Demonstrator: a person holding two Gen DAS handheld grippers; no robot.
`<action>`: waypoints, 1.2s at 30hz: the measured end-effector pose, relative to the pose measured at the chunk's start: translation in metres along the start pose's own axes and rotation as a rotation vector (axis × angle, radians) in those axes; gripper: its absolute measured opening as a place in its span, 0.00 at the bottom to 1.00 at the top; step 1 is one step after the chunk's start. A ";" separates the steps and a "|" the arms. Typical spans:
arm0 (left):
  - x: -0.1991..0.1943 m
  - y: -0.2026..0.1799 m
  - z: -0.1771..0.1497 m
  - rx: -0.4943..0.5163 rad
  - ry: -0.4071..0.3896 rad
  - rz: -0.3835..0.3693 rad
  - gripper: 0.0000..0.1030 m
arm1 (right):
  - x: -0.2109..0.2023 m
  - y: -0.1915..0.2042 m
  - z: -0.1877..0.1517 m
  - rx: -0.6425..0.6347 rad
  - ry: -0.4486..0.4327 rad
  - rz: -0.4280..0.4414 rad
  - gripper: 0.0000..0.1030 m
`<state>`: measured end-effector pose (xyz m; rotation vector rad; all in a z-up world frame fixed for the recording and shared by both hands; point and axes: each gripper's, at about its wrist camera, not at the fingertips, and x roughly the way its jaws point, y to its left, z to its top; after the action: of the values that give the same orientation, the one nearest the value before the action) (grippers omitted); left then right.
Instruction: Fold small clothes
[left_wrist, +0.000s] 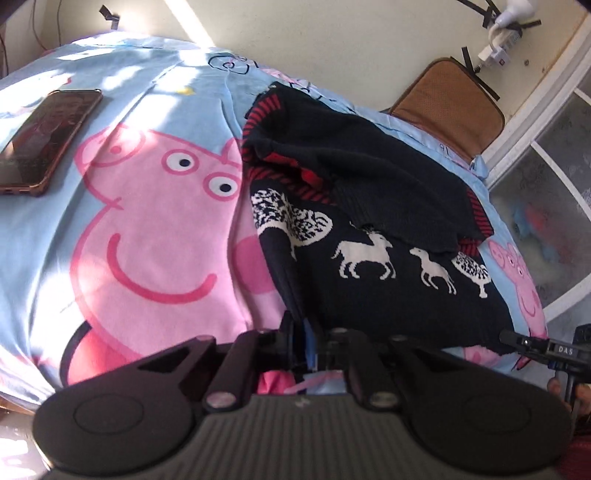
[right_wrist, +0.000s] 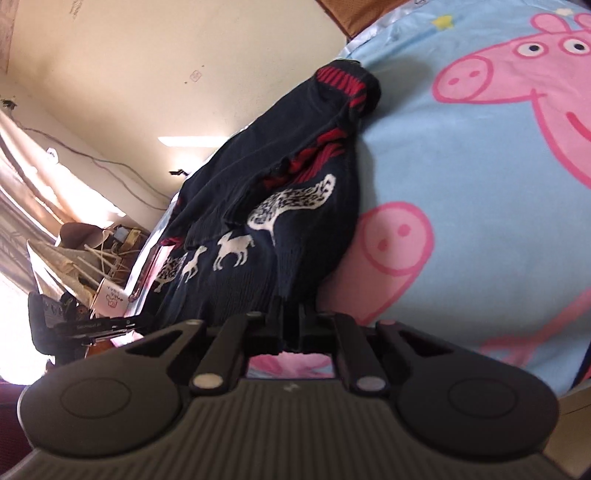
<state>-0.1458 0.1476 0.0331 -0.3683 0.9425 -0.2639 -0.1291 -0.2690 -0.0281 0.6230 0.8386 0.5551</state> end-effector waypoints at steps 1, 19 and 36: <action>-0.008 0.005 0.001 -0.019 -0.017 -0.004 0.06 | -0.005 0.004 0.000 -0.019 -0.009 0.016 0.09; 0.042 0.048 0.136 -0.438 -0.230 0.008 0.50 | 0.036 -0.019 0.131 0.102 -0.386 -0.220 0.41; 0.102 -0.053 0.106 0.178 -0.198 0.096 0.29 | 0.126 0.048 0.086 -0.347 -0.128 -0.186 0.16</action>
<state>-0.0045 0.0812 0.0365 -0.1806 0.7334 -0.2170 0.0003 -0.1762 -0.0141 0.2566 0.6518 0.4717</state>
